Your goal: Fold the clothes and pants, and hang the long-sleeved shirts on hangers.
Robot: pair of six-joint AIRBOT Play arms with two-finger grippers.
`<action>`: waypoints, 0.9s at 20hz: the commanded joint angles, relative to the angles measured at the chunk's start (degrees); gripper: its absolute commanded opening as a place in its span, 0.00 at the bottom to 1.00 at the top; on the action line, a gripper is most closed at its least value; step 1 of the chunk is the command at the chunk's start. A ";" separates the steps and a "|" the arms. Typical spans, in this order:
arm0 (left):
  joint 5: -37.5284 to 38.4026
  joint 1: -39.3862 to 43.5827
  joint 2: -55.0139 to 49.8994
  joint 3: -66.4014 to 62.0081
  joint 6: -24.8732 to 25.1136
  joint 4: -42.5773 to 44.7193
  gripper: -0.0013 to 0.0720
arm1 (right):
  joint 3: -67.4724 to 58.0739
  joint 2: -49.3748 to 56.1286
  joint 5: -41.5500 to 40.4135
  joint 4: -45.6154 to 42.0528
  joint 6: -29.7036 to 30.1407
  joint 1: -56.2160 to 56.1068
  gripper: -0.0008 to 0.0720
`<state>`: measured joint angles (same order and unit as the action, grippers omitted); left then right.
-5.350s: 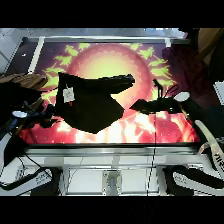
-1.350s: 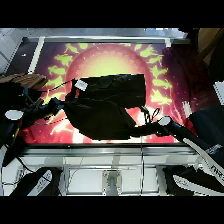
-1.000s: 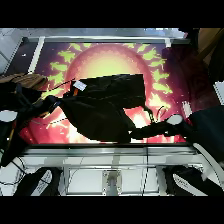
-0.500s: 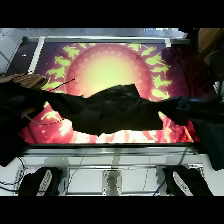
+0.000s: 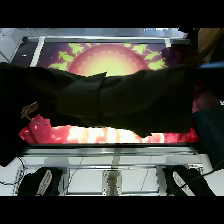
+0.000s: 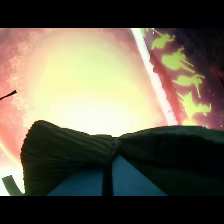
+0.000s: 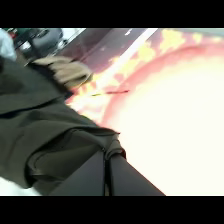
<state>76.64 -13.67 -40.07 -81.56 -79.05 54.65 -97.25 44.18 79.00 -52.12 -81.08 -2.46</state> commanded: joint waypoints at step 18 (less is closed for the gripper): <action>-34.38 9.16 -53.27 -3.82 0.02 5.09 0.05 | -7.72 53.46 -14.01 -5.20 6.25 2.01 0.02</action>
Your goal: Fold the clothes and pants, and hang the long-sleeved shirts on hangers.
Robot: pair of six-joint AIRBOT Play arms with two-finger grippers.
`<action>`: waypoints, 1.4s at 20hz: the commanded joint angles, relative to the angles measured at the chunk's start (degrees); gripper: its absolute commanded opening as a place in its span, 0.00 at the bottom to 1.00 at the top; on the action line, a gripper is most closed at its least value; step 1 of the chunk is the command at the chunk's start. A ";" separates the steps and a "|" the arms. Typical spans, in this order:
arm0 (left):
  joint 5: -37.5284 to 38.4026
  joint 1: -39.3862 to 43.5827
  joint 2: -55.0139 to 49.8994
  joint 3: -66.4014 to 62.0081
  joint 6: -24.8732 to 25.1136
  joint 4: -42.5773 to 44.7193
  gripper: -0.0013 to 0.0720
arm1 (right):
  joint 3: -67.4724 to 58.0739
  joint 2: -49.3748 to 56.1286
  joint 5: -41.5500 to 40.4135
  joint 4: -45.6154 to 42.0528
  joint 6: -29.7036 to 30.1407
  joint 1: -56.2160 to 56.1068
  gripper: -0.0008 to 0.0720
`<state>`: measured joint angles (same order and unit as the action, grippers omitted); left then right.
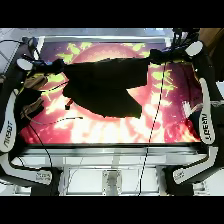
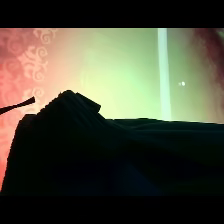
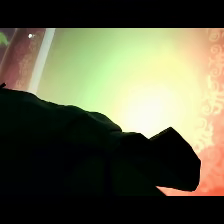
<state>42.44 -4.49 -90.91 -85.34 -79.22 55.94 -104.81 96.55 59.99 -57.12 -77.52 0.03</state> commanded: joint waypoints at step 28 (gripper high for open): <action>23.10 -2.40 14.01 8.52 0.42 17.99 0.96 | 25.57 -29.92 18.60 -14.62 -0.57 -8.37 0.53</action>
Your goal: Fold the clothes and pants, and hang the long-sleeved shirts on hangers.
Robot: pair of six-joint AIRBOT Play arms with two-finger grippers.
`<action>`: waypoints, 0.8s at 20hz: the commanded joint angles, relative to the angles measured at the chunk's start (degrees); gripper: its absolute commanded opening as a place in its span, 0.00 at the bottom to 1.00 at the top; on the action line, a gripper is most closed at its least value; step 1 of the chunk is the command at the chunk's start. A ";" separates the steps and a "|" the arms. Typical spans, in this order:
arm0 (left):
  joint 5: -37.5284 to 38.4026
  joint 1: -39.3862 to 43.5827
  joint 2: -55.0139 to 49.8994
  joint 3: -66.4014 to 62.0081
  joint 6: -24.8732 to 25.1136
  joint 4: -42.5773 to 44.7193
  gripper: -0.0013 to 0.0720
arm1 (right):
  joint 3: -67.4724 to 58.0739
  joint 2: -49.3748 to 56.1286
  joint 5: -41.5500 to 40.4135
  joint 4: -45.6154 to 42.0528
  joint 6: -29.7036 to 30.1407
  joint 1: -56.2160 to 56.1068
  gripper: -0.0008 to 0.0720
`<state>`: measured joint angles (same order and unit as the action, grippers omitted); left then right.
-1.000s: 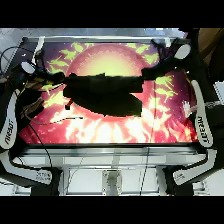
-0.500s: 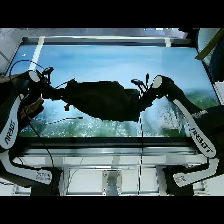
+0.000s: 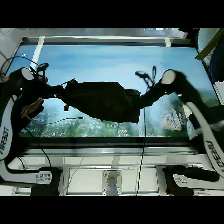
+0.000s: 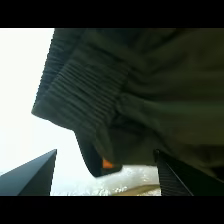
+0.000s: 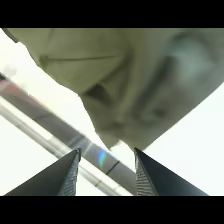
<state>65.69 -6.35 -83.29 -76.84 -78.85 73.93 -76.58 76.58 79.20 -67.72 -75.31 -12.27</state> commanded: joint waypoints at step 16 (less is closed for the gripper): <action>-2.12 -0.52 19.54 0.02 -0.87 -0.68 0.96 | 39.15 -6.91 -19.39 46.66 23.98 33.70 0.56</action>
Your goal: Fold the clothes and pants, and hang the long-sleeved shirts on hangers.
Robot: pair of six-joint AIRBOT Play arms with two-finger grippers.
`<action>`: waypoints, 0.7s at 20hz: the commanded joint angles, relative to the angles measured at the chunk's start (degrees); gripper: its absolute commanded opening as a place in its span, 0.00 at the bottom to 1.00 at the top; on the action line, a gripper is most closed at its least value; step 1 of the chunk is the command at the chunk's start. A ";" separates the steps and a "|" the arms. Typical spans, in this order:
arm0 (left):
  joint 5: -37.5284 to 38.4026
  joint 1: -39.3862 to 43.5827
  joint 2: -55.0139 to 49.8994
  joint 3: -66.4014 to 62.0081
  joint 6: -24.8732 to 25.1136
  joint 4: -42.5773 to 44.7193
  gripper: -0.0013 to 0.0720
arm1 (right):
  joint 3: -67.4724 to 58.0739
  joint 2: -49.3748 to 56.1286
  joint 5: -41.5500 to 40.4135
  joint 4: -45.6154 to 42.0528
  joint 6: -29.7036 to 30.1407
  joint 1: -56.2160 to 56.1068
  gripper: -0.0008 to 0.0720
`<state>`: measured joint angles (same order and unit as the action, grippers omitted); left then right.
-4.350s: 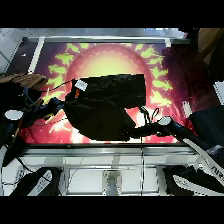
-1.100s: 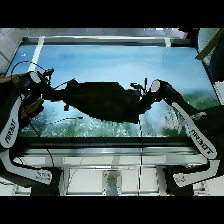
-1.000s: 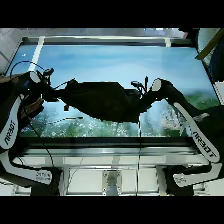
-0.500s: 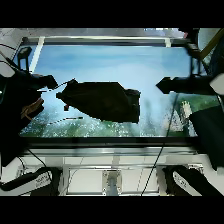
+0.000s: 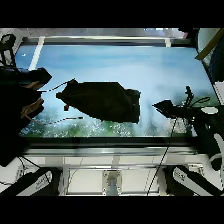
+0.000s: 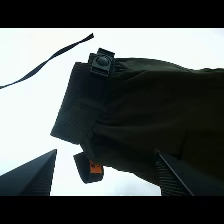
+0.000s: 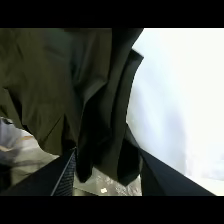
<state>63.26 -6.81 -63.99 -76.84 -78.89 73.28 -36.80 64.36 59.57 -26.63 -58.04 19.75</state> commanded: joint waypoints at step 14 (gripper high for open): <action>0.42 -0.07 0.24 0.02 -6.45 0.00 0.96 | -6.21 29.99 1.70 18.86 9.79 -4.59 0.97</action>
<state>63.70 -6.81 -63.79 -76.84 -84.88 73.25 -40.18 88.33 59.48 -11.60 -50.39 18.26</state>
